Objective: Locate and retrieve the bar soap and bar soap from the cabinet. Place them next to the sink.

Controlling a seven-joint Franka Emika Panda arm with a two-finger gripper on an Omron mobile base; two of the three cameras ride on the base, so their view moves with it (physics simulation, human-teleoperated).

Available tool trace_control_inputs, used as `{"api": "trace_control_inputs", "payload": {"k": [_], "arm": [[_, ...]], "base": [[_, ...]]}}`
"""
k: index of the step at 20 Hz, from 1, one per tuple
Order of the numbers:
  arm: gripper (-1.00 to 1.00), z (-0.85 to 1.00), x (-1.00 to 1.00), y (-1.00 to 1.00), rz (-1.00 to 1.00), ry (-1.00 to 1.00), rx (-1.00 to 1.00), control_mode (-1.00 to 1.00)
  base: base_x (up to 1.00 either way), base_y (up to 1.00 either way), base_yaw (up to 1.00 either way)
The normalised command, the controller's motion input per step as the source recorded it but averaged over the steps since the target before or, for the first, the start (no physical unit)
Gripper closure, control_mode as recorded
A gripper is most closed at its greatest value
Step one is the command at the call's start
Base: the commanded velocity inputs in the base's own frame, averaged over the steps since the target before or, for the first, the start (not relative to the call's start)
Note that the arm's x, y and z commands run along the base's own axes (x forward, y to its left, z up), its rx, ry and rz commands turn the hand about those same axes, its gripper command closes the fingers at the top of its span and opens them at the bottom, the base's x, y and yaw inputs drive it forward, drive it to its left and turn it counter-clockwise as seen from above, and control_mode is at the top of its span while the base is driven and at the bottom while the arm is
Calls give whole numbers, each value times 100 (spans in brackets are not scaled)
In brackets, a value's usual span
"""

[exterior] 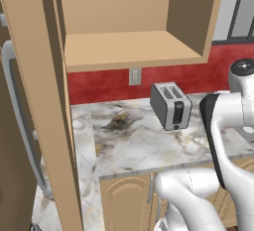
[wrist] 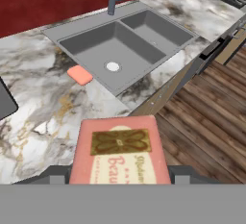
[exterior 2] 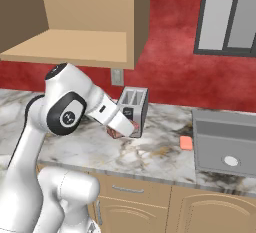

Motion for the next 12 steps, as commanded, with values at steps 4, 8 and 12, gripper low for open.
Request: {"api": "trace_control_inputs", "payload": {"k": [4,8,12], "arm": [[100,-50,27,-82,0,2,13,-100],[100,-56,28,-77,0,0,22,-100],[100,-47,57,-64,3,0,14,-100]], "base": [[0,0,0],[0,0,0],[0,0,0]]}}
